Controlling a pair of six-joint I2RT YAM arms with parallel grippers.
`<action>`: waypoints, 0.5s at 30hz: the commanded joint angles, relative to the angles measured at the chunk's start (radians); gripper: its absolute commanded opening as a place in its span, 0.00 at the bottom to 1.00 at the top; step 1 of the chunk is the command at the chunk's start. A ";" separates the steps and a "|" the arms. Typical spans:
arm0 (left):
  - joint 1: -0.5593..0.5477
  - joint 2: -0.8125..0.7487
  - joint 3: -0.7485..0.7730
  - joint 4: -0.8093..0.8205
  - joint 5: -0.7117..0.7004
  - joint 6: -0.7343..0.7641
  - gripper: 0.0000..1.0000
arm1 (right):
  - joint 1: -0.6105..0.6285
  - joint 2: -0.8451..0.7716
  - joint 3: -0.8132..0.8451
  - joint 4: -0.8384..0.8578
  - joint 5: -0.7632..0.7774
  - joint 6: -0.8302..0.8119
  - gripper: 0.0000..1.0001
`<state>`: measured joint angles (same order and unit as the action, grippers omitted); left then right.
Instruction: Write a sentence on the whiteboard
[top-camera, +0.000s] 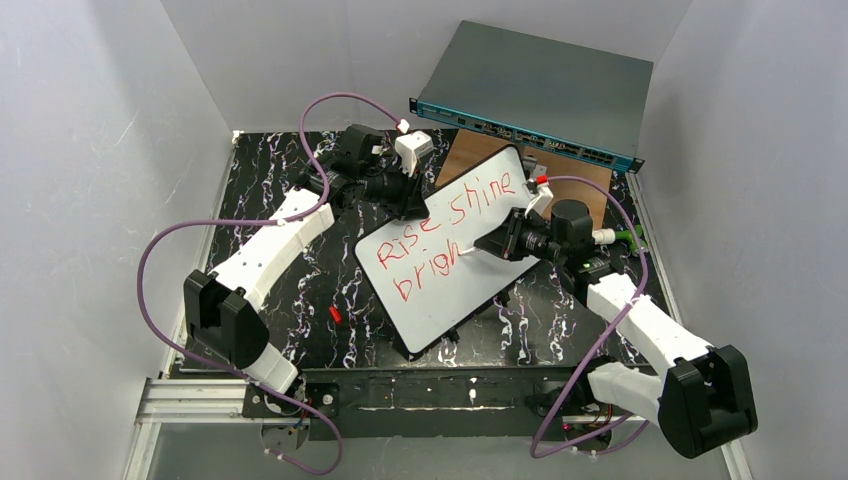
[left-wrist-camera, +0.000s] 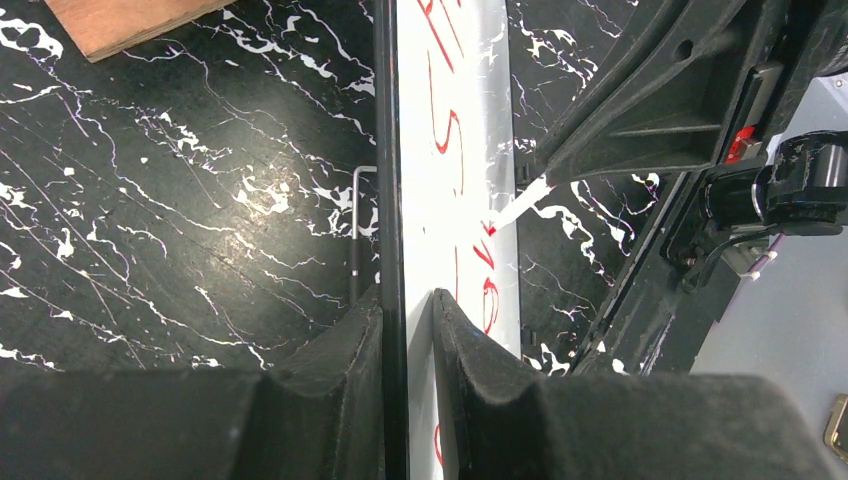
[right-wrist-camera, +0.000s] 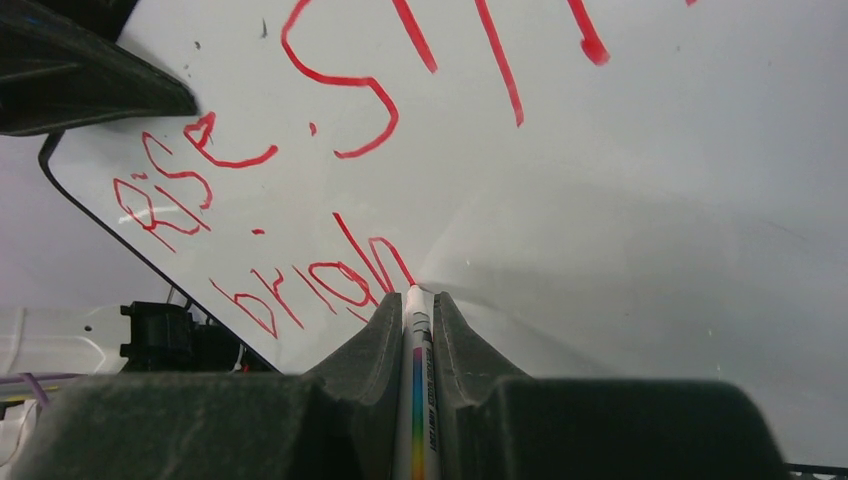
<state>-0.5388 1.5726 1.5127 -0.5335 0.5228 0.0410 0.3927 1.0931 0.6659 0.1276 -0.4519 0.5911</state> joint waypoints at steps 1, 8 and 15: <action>-0.013 -0.028 0.008 -0.017 0.019 0.040 0.00 | -0.003 -0.013 -0.033 -0.024 0.026 -0.041 0.01; -0.013 -0.026 0.007 -0.016 0.021 0.036 0.00 | -0.004 -0.015 -0.044 -0.038 0.028 -0.048 0.01; -0.013 -0.029 0.007 -0.017 0.020 0.037 0.00 | -0.003 -0.018 0.000 -0.070 0.015 -0.063 0.01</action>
<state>-0.5388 1.5726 1.5127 -0.5343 0.5205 0.0406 0.3927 1.0851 0.6376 0.0963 -0.4599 0.5720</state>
